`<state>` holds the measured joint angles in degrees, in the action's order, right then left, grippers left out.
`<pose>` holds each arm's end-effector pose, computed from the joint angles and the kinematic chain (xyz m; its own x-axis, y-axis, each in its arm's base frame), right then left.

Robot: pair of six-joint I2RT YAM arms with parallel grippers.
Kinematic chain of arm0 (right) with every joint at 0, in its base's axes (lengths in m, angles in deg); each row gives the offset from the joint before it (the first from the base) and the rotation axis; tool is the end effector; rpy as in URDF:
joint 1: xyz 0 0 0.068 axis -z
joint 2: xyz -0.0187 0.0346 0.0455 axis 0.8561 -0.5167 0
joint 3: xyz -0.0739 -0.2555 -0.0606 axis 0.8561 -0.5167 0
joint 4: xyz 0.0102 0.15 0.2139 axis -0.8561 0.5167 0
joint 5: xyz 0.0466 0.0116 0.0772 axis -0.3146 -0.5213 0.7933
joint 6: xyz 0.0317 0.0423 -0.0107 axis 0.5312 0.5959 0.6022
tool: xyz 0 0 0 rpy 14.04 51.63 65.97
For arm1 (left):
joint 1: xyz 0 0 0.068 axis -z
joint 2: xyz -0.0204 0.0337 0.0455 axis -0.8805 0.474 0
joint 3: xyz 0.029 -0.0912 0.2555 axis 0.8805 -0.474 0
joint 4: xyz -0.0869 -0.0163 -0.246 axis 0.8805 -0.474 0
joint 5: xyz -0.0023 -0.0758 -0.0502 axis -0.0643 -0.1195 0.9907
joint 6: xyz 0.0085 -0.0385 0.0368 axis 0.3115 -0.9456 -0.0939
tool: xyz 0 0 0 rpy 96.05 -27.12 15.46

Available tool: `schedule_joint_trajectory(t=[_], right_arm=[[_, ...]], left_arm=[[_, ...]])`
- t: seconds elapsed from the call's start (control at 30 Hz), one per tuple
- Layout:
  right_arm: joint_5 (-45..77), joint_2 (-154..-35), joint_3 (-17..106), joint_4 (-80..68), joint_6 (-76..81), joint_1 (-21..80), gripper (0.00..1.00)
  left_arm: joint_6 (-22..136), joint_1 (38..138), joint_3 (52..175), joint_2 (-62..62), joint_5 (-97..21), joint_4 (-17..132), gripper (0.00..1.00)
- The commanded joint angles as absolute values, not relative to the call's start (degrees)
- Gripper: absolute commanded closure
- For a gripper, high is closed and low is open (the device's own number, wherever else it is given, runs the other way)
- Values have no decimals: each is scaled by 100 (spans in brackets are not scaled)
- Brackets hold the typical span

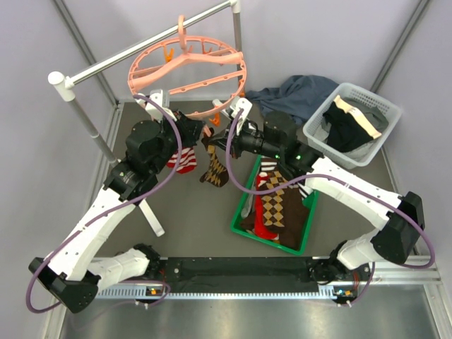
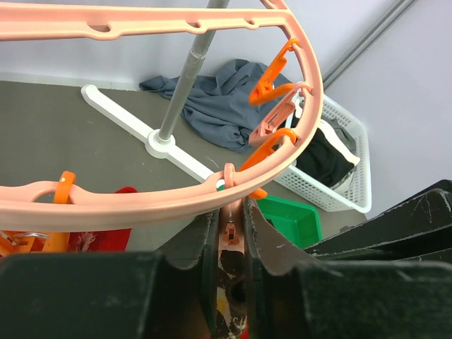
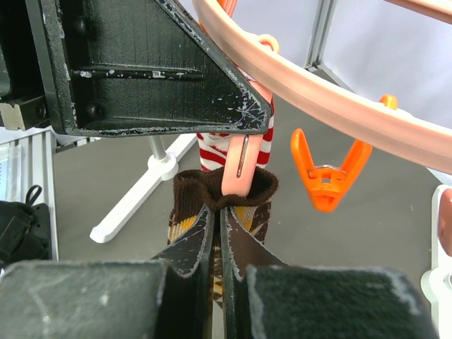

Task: Clip the socks to the hanger
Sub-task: Clamp the sock onto the hanger.

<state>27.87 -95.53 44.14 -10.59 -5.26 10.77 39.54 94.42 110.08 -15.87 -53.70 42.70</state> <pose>0.2198 0.2628 0.3979 -0.0251 -0.0483 -0.9985 -0.9242 0.3819 0.0048 0.1935 -0.1188 0.4338 -0.2517 -0.4072 -0.8780 0.3489 0.8080 -0.4747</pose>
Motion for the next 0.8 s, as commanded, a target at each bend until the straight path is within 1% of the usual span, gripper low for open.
schedule_joint_trajectory(t=[0.0, 0.03, 0.13, 0.17, 0.23, 0.27, 0.37, 0.4, 0.47, 0.5, 0.57, 0.6, 0.67, 0.7, 0.77], right_arm=[[2673, -9554, 4769, -1500, -488, 984, 100], [2682, -9589, 4778, -1500, -488, 993, 100], [2638, -9624, 4831, -1456, -488, 993, 100], [2612, -9650, 4839, -1465, -488, 1002, 100], [2550, -9659, 4857, -1456, -505, 984, 100], [2550, -9668, 4866, -1439, -514, 993, 100], [2550, -9686, 4866, -1482, -532, 984, 100], [2541, -9712, 4866, -1500, -532, 993, 99], [2550, -9738, 4866, -1535, -532, 984, 97], [2550, -9747, 4848, -1561, -532, 993, 94], [2506, -9739, 4822, -1614, -514, 984, 87], [2454, -9730, 4787, -1614, -514, 993, 82], [2392, -9686, 4717, -1623, -506, 1002, 74], [2339, -9651, 4612, -1640, -506, 1002, 67], [2356, -9563, 4471, -1754, -488, 1063, 61]], left_arm=[[4036, 9431, 10982, -1660, -5443, 4473, 79], [4036, 9431, 10990, -1668, -5443, 4464, 75], [4045, 9431, 10982, -1695, -5443, 4464, 70], [4045, 9431, 10973, -1721, -5443, 4464, 67], [4045, 9440, 10999, -1712, -5452, 4447, 63], [4045, 9432, 11025, -1712, -5443, 4447, 57], [4028, 9432, 11026, -1730, -5434, 4464, 48], [4027, 9440, 11026, -1730, -5443, 4464, 40], [4010, 9432, 11043, -1730, -5460, 4473, 32], [4001, 9431, 11043, -1739, -5478, 4464, 26], [3984, 9431, 11052, -1765, -5583, 4464, 22], [3983, 9431, 11043, -1774, -5636, 4464, 20], [3957, 9440, 11008, -1809, -5794, 4464, 18], [3957, 9432, 10999, -1809, -5847, 4447, 18], [3957, 9432, 10973, -1826, -5987, 4420, 17]])
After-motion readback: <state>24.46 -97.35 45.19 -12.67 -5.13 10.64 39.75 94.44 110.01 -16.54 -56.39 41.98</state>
